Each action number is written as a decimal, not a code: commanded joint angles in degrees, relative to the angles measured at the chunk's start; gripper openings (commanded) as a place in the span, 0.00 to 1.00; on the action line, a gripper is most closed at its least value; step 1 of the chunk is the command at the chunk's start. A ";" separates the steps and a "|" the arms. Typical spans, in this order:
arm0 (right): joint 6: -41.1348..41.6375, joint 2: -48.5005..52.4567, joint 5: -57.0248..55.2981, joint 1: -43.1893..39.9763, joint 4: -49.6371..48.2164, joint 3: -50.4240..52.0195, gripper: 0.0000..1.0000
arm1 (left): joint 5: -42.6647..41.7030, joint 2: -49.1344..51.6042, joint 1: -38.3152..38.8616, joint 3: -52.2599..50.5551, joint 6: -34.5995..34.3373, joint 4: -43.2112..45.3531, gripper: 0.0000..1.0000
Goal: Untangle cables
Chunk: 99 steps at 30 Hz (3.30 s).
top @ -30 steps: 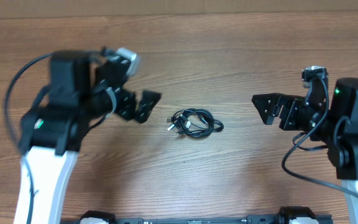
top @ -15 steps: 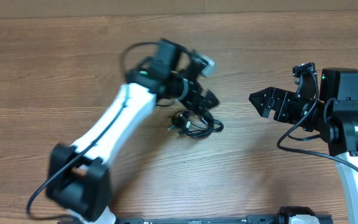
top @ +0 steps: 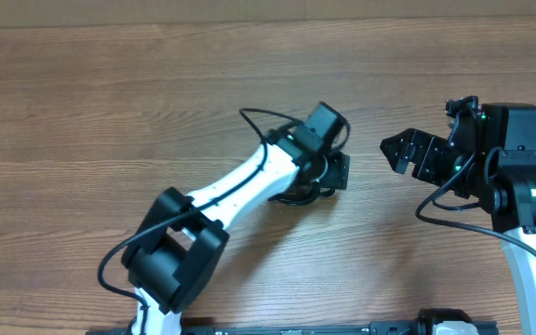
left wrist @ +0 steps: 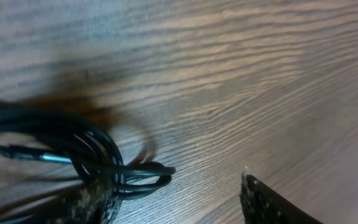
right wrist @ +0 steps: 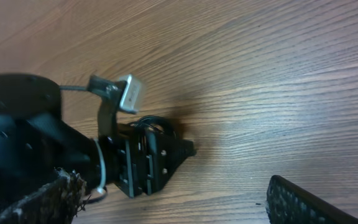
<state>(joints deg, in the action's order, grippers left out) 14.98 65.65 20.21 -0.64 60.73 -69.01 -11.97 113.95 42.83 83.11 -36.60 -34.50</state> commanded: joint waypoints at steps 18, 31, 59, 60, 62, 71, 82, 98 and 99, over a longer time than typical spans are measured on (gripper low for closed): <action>0.02 4.46 -0.70 0.26 1.36 -1.14 0.99 | 11.91 3.61 4.76 0.26 -20.24 0.07 0.48; -0.02 4.46 -1.16 0.26 1.33 -1.14 0.99 | 14.23 8.66 6.64 0.24 -20.11 4.76 0.36; 1.75 8.04 3.02 0.26 -0.68 -1.11 0.96 | -20.81 -15.74 -16.90 0.31 23.37 -8.33 0.04; 1.75 8.04 3.02 0.26 -0.83 -1.11 0.97 | -24.20 -15.72 -18.10 0.31 25.22 -9.25 0.04; 1.75 8.04 3.06 0.26 -0.96 -1.11 0.97 | -27.45 -15.72 -19.19 0.31 27.91 -10.27 0.04; 1.49 8.04 12.07 0.28 -3.26 -1.07 0.93 | -45.07 -15.72 -22.60 0.31 36.87 -10.69 0.04; 6.08 8.87 20.39 5.99 -10.34 -1.07 0.86 | -48.28 -15.72 -28.28 0.31 18.95 -7.98 0.04; 10.49 13.88 5.29 8.39 -7.78 -1.03 0.98 | -8.35 -12.96 -18.03 -1.01 26.21 -18.62 0.52; 10.49 13.88 5.29 8.39 -7.72 -1.03 0.98 | -8.33 -12.96 -18.01 -1.01 27.19 -18.62 0.53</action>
<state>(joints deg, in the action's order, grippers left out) 25.34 79.35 27.68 7.64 53.15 -69.01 -25.15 100.53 23.88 82.59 -17.96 -53.52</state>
